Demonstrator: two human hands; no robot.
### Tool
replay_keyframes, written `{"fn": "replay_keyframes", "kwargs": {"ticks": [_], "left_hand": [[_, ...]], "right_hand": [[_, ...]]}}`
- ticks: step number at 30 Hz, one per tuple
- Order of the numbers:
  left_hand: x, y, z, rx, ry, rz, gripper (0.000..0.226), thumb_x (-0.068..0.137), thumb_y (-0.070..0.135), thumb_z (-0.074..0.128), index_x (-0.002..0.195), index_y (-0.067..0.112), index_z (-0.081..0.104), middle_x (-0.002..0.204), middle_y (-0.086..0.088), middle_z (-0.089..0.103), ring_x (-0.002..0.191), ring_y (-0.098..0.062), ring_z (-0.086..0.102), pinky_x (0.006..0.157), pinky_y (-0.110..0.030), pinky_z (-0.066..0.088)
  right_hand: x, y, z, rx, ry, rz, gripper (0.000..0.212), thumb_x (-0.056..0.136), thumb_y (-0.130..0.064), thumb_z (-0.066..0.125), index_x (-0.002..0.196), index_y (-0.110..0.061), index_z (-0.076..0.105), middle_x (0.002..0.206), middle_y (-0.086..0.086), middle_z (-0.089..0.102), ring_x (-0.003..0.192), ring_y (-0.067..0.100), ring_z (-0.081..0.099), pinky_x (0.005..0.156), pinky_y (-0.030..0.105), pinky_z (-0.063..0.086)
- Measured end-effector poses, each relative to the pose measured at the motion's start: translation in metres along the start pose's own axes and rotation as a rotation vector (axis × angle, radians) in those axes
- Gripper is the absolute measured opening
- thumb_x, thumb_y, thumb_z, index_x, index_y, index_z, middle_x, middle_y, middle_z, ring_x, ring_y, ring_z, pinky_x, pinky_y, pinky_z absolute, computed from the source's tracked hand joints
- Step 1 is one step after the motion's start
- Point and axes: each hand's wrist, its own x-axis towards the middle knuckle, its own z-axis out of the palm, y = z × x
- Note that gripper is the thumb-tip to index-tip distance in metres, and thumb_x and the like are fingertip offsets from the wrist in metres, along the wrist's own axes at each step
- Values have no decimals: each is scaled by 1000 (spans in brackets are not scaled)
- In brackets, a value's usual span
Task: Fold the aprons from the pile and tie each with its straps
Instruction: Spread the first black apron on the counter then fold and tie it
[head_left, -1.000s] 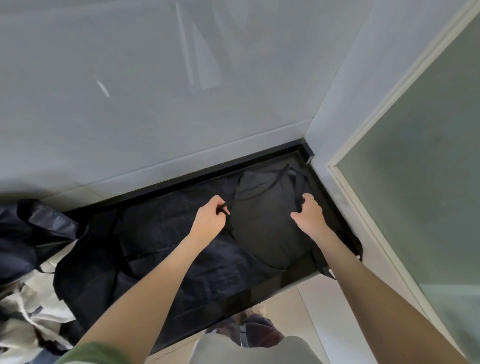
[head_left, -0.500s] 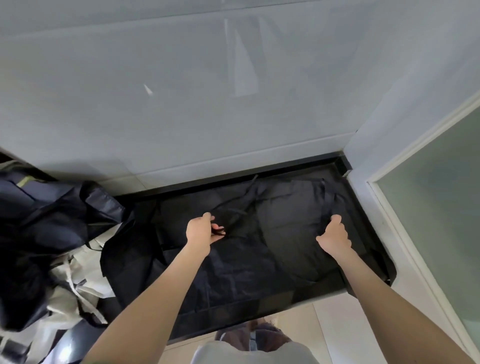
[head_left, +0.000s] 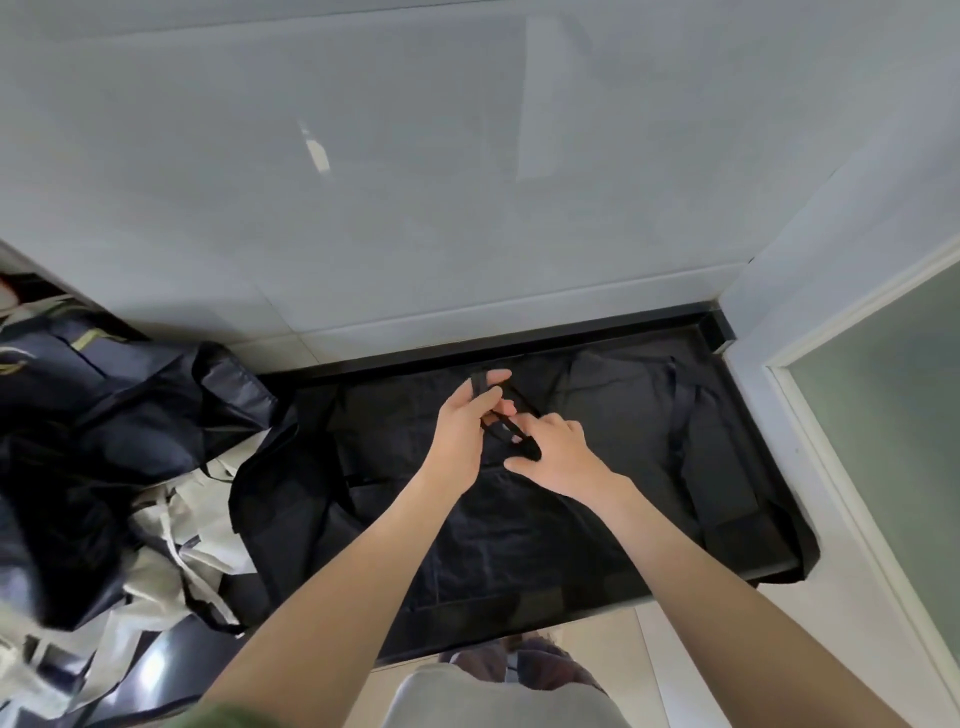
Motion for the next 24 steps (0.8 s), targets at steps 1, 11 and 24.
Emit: {"fn": "replay_keyframes", "kwargs": {"ticks": [1, 11, 24], "left_hand": [[1, 0, -1, -46, -10, 4, 36, 97, 2, 48, 129, 16, 56, 66, 0, 61, 75, -15, 61, 89, -30, 49], [6, -9, -45, 416, 686, -31, 51, 98, 8, 45, 146, 11, 28, 114, -17, 61, 96, -27, 64, 84, -36, 54], [-2, -65, 36, 1737, -62, 130, 78, 99, 47, 40, 154, 12, -3, 159, -17, -17, 147, -33, -13, 118, -49, -2]], "right_hand": [[-1, 7, 3, -72, -35, 3, 36, 92, -34, 58, 126, -23, 53, 116, -4, 58, 118, 19, 44, 102, 35, 25], [-14, 54, 18, -216, 146, 71, 16, 94, -18, 54, 104, -10, 62, 112, 2, 52, 101, 22, 48, 83, 30, 35], [-43, 84, -9, -161, 336, 364, 44, 97, -28, 52, 137, -10, 45, 136, 10, 50, 124, 29, 46, 100, 42, 38]]}}
